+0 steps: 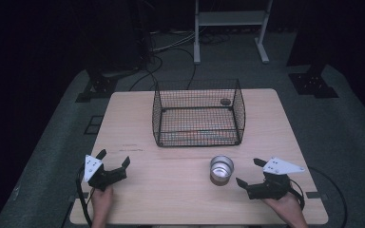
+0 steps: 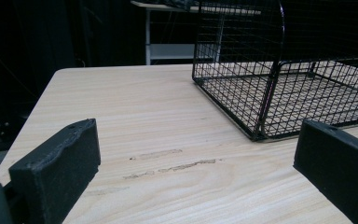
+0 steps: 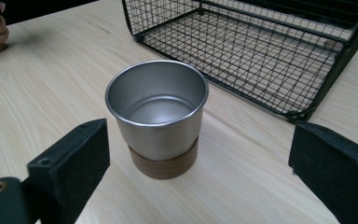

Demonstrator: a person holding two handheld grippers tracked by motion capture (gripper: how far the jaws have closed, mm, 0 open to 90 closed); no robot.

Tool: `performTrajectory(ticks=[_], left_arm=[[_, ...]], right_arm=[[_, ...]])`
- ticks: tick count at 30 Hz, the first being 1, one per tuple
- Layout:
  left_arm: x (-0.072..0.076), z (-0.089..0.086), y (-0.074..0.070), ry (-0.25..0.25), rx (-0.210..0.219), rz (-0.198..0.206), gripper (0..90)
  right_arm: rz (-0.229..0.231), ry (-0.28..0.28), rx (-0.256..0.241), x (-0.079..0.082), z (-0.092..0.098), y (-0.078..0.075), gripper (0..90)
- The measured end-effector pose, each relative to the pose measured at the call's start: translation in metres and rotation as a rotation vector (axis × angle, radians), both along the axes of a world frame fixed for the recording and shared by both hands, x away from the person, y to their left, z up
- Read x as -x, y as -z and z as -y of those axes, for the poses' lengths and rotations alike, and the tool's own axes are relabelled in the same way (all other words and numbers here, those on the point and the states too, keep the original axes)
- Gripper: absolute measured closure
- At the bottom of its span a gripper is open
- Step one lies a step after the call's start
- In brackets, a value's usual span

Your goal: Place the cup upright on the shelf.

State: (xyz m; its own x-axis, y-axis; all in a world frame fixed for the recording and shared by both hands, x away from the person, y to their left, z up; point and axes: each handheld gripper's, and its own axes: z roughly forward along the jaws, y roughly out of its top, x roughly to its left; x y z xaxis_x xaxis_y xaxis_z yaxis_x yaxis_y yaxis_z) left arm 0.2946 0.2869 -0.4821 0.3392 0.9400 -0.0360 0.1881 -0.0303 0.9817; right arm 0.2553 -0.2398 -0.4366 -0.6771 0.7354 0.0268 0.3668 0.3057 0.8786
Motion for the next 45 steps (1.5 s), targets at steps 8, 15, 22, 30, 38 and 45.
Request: performTrajectory(ticks=[8,15,22,30,38,45], left_arm=[[0.000,0.000,0.000,0.000,0.002,0.000,0.0],[0.000,0.000,0.000,0.000,0.001,0.000,0.0],[0.000,0.000,0.000,0.002,0.000,0.000,0.0],[0.000,0.000,0.000,0.002,0.001,0.000,0.0],[0.000,0.000,0.000,0.001,0.002,0.000,0.0],[0.000,0.000,0.000,0.002,0.002,0.000,0.0]], right_arm=[[-0.010,-0.013,0.009,0.000,-0.010,0.002,3.0],[-0.027,-0.026,0.028,-0.002,-0.022,0.005,2.8],[-0.047,-0.023,0.050,-0.005,-0.032,0.012,2.5],[-0.057,-0.017,0.065,-0.011,-0.042,0.018,2.4],[-0.077,-0.007,0.085,-0.020,-0.052,0.026,1.3],[-0.083,-0.013,0.074,-0.024,-0.058,0.028,1.3]])
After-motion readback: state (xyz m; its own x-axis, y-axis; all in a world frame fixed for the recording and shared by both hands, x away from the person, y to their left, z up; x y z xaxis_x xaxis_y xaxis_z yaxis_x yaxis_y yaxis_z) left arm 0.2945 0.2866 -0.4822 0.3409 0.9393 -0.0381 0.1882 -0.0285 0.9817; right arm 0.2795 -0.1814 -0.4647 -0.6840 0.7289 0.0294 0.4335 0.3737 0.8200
